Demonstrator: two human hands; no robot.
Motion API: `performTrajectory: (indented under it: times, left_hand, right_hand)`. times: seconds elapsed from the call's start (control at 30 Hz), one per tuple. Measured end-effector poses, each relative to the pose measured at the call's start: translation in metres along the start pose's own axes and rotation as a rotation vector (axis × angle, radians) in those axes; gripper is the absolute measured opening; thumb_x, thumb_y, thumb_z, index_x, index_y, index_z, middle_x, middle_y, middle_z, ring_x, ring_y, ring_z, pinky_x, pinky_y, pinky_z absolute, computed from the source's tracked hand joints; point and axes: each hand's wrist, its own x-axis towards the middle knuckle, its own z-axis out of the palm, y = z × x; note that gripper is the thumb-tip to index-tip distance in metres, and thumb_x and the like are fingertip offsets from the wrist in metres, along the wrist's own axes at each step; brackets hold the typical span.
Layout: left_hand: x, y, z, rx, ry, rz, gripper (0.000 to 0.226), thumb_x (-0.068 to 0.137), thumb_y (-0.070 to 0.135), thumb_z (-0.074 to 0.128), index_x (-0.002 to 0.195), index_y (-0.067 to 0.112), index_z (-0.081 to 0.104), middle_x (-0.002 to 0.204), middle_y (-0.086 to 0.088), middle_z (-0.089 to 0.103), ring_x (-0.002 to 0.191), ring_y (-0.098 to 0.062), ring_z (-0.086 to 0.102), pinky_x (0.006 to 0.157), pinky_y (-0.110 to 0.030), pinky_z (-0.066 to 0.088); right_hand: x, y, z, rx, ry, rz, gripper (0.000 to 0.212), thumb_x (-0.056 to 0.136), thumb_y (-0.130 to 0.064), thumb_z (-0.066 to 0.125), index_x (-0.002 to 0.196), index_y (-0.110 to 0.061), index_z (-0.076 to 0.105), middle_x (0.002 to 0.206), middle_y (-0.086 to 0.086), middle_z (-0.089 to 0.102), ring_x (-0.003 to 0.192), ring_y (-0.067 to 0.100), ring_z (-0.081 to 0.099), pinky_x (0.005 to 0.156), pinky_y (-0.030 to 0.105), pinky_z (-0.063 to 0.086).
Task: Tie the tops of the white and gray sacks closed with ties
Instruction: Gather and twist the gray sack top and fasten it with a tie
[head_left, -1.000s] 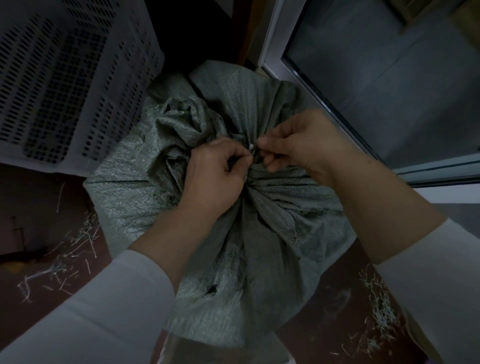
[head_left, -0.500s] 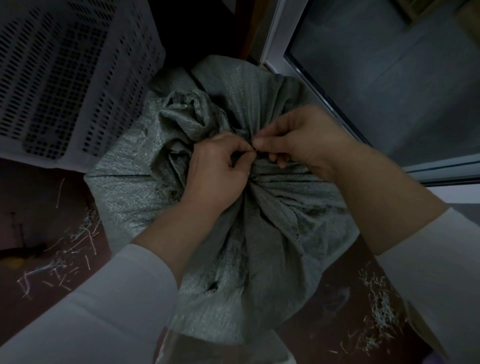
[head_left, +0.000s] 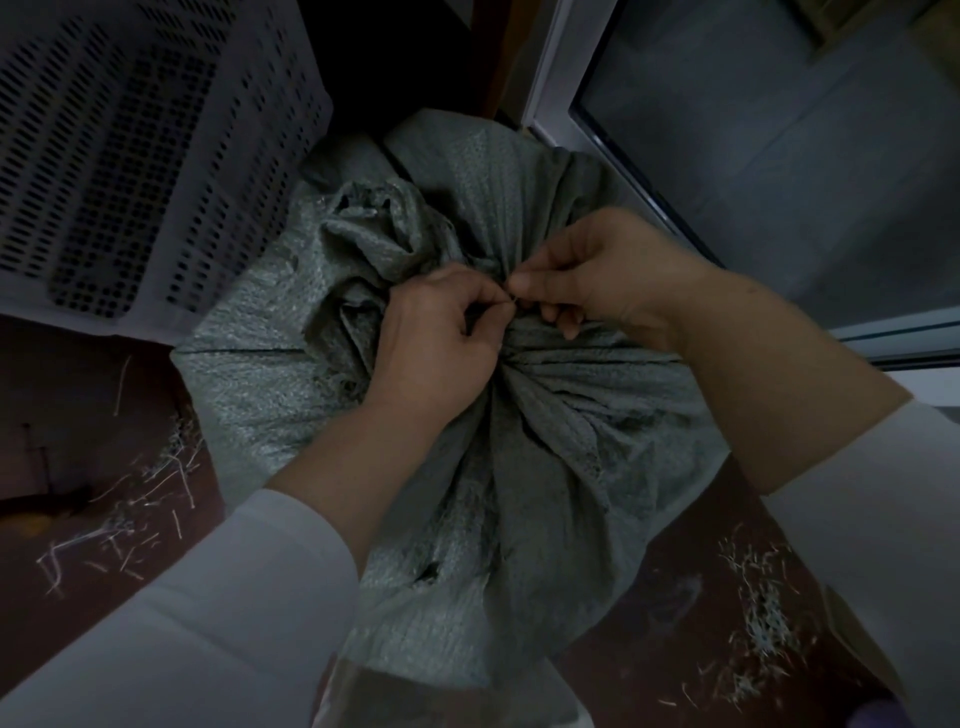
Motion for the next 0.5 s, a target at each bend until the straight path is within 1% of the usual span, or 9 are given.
performTrajectory:
  times: [0.07,0.13,0.17,0.2,0.3,0.4,0.5]
  left_hand:
    - [0.000,0.000,0.000,-0.007,0.006,-0.005,0.016,0.076,0.016,0.060,0.078,0.004,0.071,0.078,-0.007,0.065,0.072,-0.011,0.057,0.071,-0.025,0.046]
    - [0.001,0.001,0.000,0.000,0.003,-0.010,0.017,0.076,0.017,0.060,0.079,0.005,0.071,0.078,-0.003,0.063,0.072,-0.017,0.059,0.071,-0.028,0.047]
    - [0.001,0.002,-0.001,0.005,0.000,-0.013,0.018,0.077,0.018,0.060,0.080,0.005,0.071,0.079,0.000,0.062,0.073,-0.019,0.060,0.071,-0.029,0.047]
    - [0.002,0.002,0.000,0.006,-0.002,-0.015,0.018,0.077,0.018,0.060,0.080,0.005,0.071,0.079,0.002,0.061,0.073,-0.021,0.061,0.071,-0.029,0.047]
    - [0.005,0.002,-0.001,0.012,-0.007,-0.006,0.019,0.077,0.019,0.059,0.082,0.005,0.072,0.080,0.003,0.060,0.075,-0.021,0.062,0.071,-0.027,0.047]
    - [0.005,0.000,0.000,0.023,-0.004,0.011,0.020,0.078,0.019,0.058,0.082,0.005,0.072,0.080,0.002,0.060,0.075,-0.023,0.062,0.073,-0.032,0.047]
    - [0.004,-0.001,0.000,0.027,0.003,0.001,0.021,0.078,0.019,0.058,0.082,0.005,0.071,0.081,-0.003,0.064,0.074,-0.025,0.062,0.072,-0.034,0.046]
  right_hand:
    - [0.000,-0.001,-0.003,0.048,-0.003,0.020,0.007,0.080,-0.007,0.069,0.074,-0.004,0.066,0.064,0.010,0.058,0.051,0.013,0.050,0.040,0.016,0.046]
    - [0.001,-0.002,-0.004,0.077,0.003,0.026,0.006,0.080,-0.004,0.068,0.080,0.002,0.066,0.066,0.011,0.059,0.050,0.011,0.051,0.040,0.016,0.046]
    - [0.003,-0.002,-0.004,0.078,0.007,0.021,0.009,0.081,-0.004,0.067,0.084,0.005,0.065,0.067,0.011,0.059,0.049,0.009,0.052,0.040,0.016,0.047]
    - [0.004,-0.002,-0.004,0.069,0.010,0.015,0.012,0.082,-0.004,0.066,0.087,0.007,0.065,0.067,0.010,0.060,0.048,0.008,0.052,0.040,0.016,0.047]
    - [0.009,-0.004,-0.005,0.001,-0.004,0.005,0.012,0.086,-0.006,0.063,0.086,0.006,0.064,0.066,0.009,0.058,0.050,0.012,0.050,0.039,0.019,0.047]
    - [0.014,-0.007,-0.005,-0.125,-0.038,0.016,0.017,0.089,-0.009,0.059,0.091,0.008,0.063,0.065,0.009,0.055,0.046,0.012,0.049,0.038,0.020,0.046]
    - [0.016,-0.010,-0.006,-0.371,-0.044,-0.134,0.014,0.088,-0.012,0.062,0.089,0.001,0.065,0.060,0.006,0.057,0.033,0.005,0.051,0.038,0.019,0.047]
